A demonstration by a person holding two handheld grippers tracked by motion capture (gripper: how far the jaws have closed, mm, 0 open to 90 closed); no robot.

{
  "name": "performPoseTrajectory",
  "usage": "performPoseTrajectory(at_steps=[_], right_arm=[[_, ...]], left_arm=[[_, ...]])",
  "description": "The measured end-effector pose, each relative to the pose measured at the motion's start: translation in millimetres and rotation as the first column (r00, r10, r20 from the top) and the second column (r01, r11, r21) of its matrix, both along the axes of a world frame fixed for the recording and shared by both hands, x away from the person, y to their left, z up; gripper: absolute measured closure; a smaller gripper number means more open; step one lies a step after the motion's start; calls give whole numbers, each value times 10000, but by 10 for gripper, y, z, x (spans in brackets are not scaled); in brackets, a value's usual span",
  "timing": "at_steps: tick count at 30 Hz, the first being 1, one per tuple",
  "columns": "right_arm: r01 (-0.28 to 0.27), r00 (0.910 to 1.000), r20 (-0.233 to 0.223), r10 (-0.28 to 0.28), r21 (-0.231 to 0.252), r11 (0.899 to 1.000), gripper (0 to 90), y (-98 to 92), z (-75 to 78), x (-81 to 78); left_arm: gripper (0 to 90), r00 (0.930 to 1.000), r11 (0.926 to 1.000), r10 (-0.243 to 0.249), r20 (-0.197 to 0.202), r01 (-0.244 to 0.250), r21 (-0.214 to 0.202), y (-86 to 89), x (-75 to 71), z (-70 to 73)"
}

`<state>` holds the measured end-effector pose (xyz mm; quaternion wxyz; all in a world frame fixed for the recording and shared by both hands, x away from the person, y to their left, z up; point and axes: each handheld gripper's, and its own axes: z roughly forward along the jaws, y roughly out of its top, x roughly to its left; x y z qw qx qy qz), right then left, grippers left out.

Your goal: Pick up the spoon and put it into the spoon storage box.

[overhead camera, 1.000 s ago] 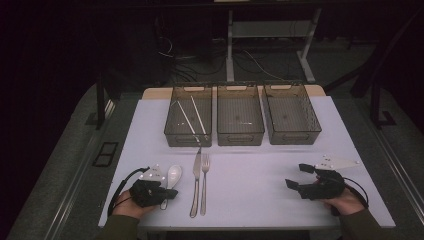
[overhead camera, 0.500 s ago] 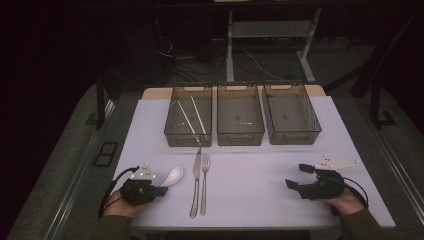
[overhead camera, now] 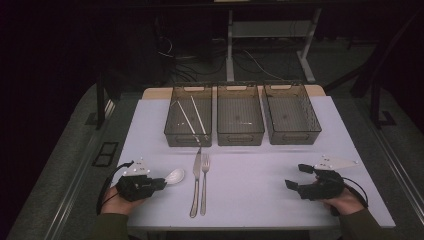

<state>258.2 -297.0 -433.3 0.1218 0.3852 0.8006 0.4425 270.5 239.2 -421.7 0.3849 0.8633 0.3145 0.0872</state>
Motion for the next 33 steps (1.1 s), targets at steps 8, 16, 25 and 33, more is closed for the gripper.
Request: performPoseTrajectory(at_steps=[8,16,25,33], right_arm=[[33,10000,-83,-33,-24,10000,193,4,-4,2],[33,10000,-83,-34,-37,10000,193,2,-2,-1],[43,10000,-27,-43,-20,10000,193,-1,-2,0],[47,10000,-29,-47,-18,10000,193,-2,-1,0]], left_arm=[[535,9998,9993,-92,-170,85,-369,-58,232,-110],[510,9977,9991,-380,-561,389,150,-159,268,-219],[598,9983,9969,-488,-307,505,595,-190,226,-203],[782,9983,9966,-562,-183,572,593,-198,186,-160]])
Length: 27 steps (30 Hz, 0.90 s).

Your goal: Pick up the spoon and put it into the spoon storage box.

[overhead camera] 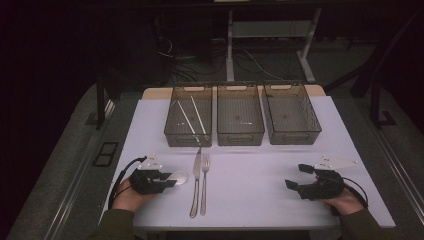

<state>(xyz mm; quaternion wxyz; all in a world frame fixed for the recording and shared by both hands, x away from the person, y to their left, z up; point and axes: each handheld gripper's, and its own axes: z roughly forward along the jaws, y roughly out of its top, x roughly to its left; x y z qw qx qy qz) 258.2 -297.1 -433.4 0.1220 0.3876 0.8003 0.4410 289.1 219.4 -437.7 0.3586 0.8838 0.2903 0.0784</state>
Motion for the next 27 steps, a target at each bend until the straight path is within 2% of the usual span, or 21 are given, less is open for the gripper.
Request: performPoseTrajectory(at_steps=[5,9,13,19,23,27], right_arm=[[2,10000,2,-2,-9,10000,193,0,1,0],[-2,10000,24,2,8,10000,193,-3,2,0],[-27,10000,43,27,-4,10000,193,0,5,-3],[4,10000,25,-4,19,10000,193,2,6,-1],[19,10000,25,-19,39,10000,193,1,8,-3],[60,10000,8,-60,68,10000,193,-4,9,-3]], left_arm=[[840,9999,9999,-157,65,157,-16,-3,-16,42],[842,9999,10000,-93,54,93,28,-17,-20,51],[843,9999,9999,-48,122,50,-131,-48,-21,79],[844,9987,9982,77,507,-47,-592,-122,1,204],[844,9977,9961,-9,677,69,-880,-212,71,294],[844,9955,9952,-139,938,229,-951,-315,167,380]])
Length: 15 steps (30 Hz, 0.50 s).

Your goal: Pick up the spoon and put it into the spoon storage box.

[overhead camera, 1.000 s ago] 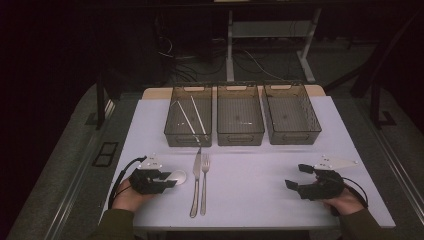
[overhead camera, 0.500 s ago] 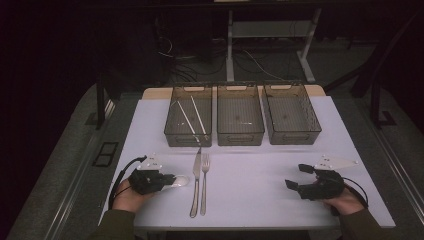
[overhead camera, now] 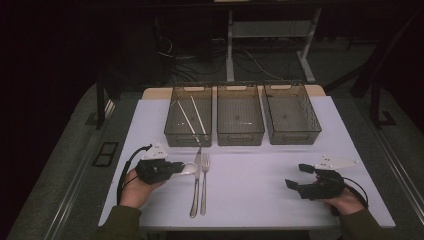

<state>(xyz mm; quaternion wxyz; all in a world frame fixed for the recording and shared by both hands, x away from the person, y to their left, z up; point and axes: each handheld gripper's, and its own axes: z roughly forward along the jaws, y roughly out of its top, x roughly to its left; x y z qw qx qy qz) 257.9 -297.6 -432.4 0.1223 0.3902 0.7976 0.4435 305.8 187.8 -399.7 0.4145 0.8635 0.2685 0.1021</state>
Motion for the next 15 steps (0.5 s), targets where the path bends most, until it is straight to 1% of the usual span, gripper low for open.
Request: performPoseTrajectory(at_steps=[3,8,11,15], right_arm=[[16,10000,-2,-16,-2,10000,193,-5,1,0],[31,10000,8,-31,45,10000,193,-6,6,-3],[-12,10000,41,11,51,10000,193,-4,7,-7],[-3,10000,38,3,89,10000,193,-8,11,-9]], left_arm=[[843,9998,9999,-120,181,122,-83,-91,74,67],[843,9988,9987,-317,374,332,-382,-282,207,185],[843,9973,9970,-567,477,591,-504,-427,308,255],[843,9944,9948,-833,656,869,-539,-652,460,339]])
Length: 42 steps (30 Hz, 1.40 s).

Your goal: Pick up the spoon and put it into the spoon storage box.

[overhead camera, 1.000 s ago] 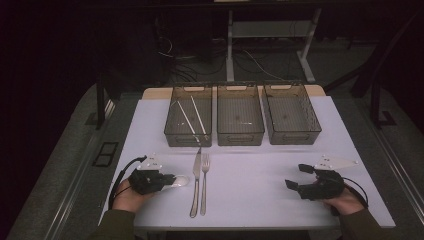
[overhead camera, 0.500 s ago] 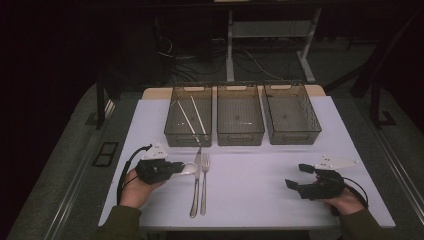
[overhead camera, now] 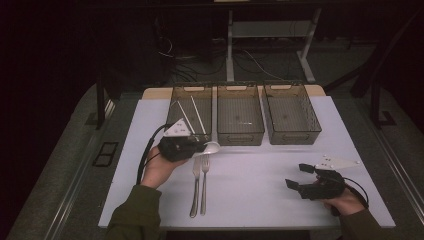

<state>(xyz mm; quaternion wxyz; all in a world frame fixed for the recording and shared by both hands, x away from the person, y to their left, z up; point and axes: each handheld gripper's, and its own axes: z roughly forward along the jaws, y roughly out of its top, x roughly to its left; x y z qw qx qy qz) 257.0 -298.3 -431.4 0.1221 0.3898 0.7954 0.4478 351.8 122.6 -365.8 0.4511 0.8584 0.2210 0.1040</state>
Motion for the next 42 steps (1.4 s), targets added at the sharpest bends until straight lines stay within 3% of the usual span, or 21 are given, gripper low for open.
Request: performPoseTrajectory(at_steps=[13,19,25,31,35,42], right_arm=[[22,10000,68,-22,131,9999,193,-11,8,0],[48,10000,23,-48,170,9998,193,-15,7,4],[-4,10000,43,3,217,9998,193,-20,9,-4],[13,10000,89,-16,289,9996,193,-22,12,-5],[20,10000,37,-21,297,9996,193,-24,16,-9],[21,10000,33,-22,296,9996,193,-21,19,-12]], left_arm=[[842,9974,9980,-593,407,583,249,-638,531,268],[842,9949,9942,-912,426,885,615,-889,789,241],[842,9972,9967,-735,126,730,369,-1065,993,147],[839,9977,9952,-682,-52,684,707,-1205,1129,18],[832,9968,9945,-674,-436,706,773,-1227,1173,-60],[713,9970,9973,-626,-448,642,352,-1205,1137,-24]])
